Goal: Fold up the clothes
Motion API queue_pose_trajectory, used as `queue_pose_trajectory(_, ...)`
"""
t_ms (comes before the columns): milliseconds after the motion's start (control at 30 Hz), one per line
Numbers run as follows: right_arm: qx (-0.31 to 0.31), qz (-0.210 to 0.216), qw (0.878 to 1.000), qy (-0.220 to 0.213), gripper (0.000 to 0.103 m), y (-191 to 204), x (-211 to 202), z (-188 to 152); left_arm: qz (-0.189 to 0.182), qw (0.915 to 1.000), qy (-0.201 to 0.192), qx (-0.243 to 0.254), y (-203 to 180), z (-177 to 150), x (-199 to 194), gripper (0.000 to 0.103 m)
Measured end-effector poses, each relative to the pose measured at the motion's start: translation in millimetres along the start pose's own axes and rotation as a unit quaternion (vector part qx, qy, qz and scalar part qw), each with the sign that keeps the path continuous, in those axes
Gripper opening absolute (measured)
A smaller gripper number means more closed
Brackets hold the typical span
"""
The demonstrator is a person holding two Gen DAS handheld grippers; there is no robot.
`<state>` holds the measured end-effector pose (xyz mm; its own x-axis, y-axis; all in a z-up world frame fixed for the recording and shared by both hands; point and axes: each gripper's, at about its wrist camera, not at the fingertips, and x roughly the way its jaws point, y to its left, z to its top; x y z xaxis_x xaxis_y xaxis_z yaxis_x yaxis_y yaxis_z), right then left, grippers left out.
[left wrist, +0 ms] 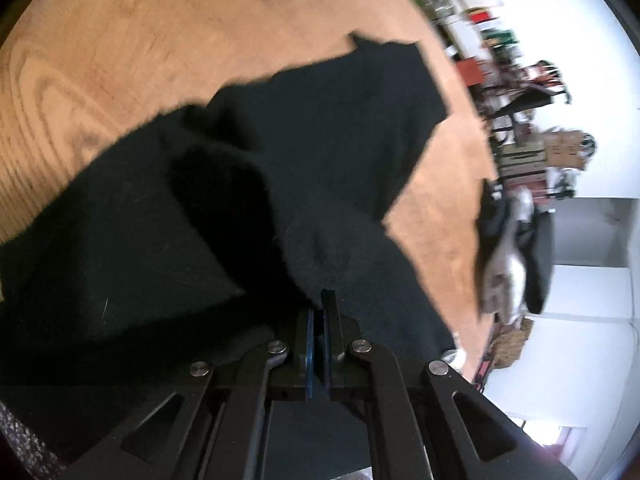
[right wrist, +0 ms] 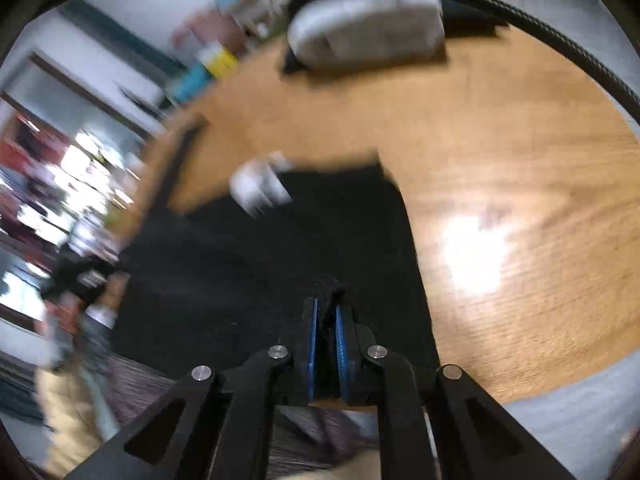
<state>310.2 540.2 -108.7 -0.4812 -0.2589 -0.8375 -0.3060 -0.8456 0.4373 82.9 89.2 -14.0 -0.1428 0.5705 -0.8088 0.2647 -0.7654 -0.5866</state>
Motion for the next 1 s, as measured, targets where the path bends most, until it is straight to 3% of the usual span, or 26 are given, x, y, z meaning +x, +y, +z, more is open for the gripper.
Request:
queue_pose_trajectory(33,0.001,-0.006,1.0,-0.001,0.019,-0.3,0.0,-0.4,0.005,0.9999,0.012,-0.004,3.7,0.0,2.9,0.009)
queue_pose_trajectory(67,0.002,-0.011,1.0,-0.003,0.035,-0.6,0.0,-0.9,0.009,0.9995,0.029,-0.007,7.5,0.6,4.1,0.019)
queue_pose_trajectory(100,0.003,-0.017,1.0,-0.004,0.046,-0.9,0.0,-1.3,0.002,0.9989,0.046,-0.011,13.1,1.9,2.0,0.022)
queue_pose_trajectory(133,0.0,-0.023,1.0,-0.012,0.055,-0.4,-4.7,0.0,-0.013,0.9985,0.051,-0.016,17.6,2.7,-3.1,0.033)
queue_pose_trajectory(167,-0.009,-0.03,0.999,-0.028,0.055,1.5,-16.4,4.2,-0.026,0.9983,0.046,-0.027,22.6,2.6,-15.1,0.045)
queue_pose_trajectory(200,-0.017,-0.037,0.998,-0.044,0.055,3.4,-28.1,8.4,-0.038,0.9978,0.04,-0.037,27.4,2.6,-27.3,0.051)
queue_pose_trajectory(267,-0.034,-0.046,0.996,-0.073,0.054,8.9,-49.0,16.6,-0.06,0.9973,-0.003,-0.043,24.9,3.6,-62.5,0.069)
queue_pose_trajectory(300,-0.042,-0.038,0.995,-0.083,0.052,14.9,-54.5,20.6,-0.064,0.9971,-0.022,-0.036,19.1,4.1,-74.5,0.071)
queue_pose_trajectory(333,-0.05,-0.028,0.994,-0.088,0.043,21.7,-55.9,24.3,-0.06,0.9972,-0.045,-0.01,6.3,4.3,-85.1,0.071)
queue_pose_trajectory(367,-0.058,-0.012,0.995,-0.085,0.03,29.6,-51.3,27.5,-0.054,0.9961,-0.067,0.015,-6.4,4.5,-95.4,0.07)
queue_pose_trajectory(400,-0.065,0.003,0.995,-0.077,0.025,36.9,-44.2,30.3,-0.038,0.9941,-0.09,0.045,-18.8,3.8,-98.6,0.067)
queue_pose_trajectory(467,-0.072,0.01,0.996,-0.05,0.014,47.7,-18.6,32.6,0.041,0.9851,-0.13,0.105,-46.8,4.0,-89.4,0.017)
queue_pose_trajectory(500,-0.073,0.008,0.997,-0.039,0.014,51.2,-6.4,32.9,0.059,0.9853,-0.118,0.108,-51.4,7.2,-77.6,0.01)
queue_pose_trajectory(667,-0.044,-0.005,0.999,-0.002,0.01,35.9,30.5,23.5,0.079,0.9929,-0.012,0.088,-26.1,22.6,2.7,0.004)
queue_pose_trajectory(800,-0.029,0.003,1.0,0.003,0.005,22.9,39.4,21.6,0.011,0.9987,-0.005,0.049,4.0,34.2,14.0,0.003)
queue_pose_trajectory(933,-0.045,-0.031,0.998,-0.009,0.001,26.3,45.1,27.8,0.001,0.9976,-0.011,0.069,-0.8,39.2,20.3,0.003)
queue_pose_trajectory(1000,-0.063,-0.082,0.994,-0.026,0.0,32.9,50.5,34.5,0.012,0.9959,-0.023,0.087,-12.7,42.8,26.6,0.003)
